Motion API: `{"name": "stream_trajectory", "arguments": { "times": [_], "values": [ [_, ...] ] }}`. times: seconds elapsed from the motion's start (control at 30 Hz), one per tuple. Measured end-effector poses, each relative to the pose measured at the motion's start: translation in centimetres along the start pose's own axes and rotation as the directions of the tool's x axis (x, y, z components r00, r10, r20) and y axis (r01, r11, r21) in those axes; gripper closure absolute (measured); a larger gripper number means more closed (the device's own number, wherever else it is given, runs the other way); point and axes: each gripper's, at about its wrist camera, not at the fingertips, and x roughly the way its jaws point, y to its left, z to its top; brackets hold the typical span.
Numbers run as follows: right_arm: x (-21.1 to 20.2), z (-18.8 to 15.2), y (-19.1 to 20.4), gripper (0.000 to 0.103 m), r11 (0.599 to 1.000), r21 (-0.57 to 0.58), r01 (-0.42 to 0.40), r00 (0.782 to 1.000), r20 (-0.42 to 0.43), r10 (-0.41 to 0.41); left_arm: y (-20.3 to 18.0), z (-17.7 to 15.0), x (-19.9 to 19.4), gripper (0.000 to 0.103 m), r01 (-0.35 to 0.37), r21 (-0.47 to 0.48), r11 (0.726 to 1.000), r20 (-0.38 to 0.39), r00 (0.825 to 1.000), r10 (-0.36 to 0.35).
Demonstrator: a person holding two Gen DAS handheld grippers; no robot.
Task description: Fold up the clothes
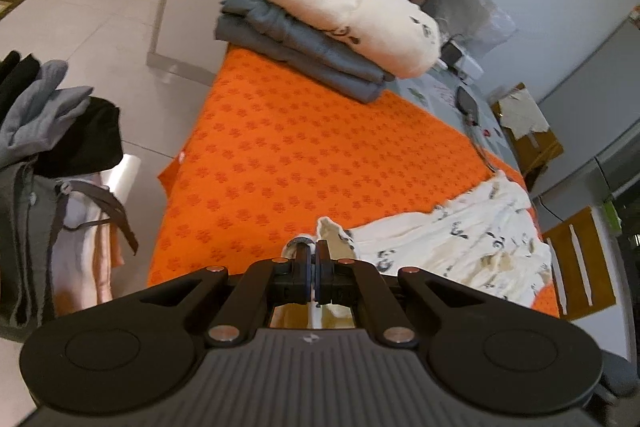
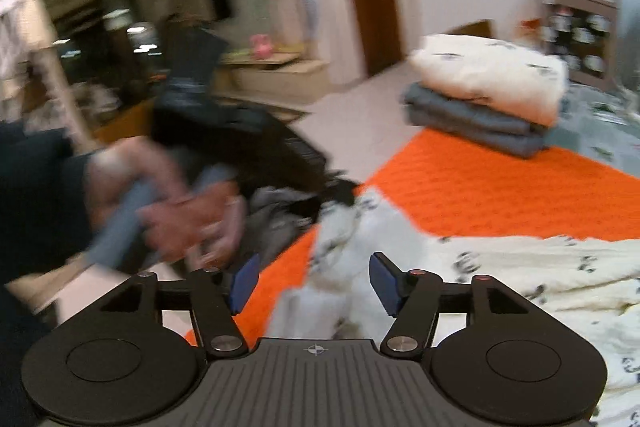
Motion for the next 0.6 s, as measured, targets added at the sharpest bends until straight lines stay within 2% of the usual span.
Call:
{"name": "stream_trajectory", "arguments": {
  "times": [0.2,0.37,0.43,0.5,0.53,0.57,0.6],
  "values": [
    [5.3,0.5,1.1,0.039,0.994,-0.046,0.104,0.993,-0.055,-0.106,-1.3,0.8,0.1,0.101,0.031,0.017,0.999,-0.034,0.999,-0.031],
    [7.5,0.2,2.0,0.04,0.99,-0.073,0.12,0.989,-0.076,-0.126,-2.0,1.2,0.4,0.101,0.049,0.017,0.999,-0.064,0.997,-0.048],
    [8.3,0.0,2.5,0.047,0.984,-0.103,0.148,0.985,-0.071,-0.156,-2.2,1.2,0.5,0.101,0.057,0.016,0.998,-0.073,0.996,-0.056],
    [9.1,-0.2,2.7,0.07,0.973,-0.123,0.197,0.975,-0.078,-0.208,-2.3,1.2,0.6,0.101,0.061,0.015,0.998,-0.081,0.995,-0.059],
    [9.4,-0.3,2.6,0.075,0.968,-0.122,0.217,0.97,-0.086,-0.228,-2.4,1.1,0.6,0.101,0.063,0.014,0.998,-0.084,0.995,-0.061],
    [9.6,-0.4,2.4,0.088,0.968,-0.112,0.225,0.968,-0.089,-0.236,-2.4,1.1,0.6,0.101,0.065,0.008,0.998,-0.086,0.994,-0.064],
    [9.4,-0.5,2.3,0.089,0.97,-0.096,0.223,0.969,-0.086,-0.231,-2.3,1.0,0.5,0.097,0.067,0.003,0.998,-0.086,0.994,-0.066]
  ]
}}
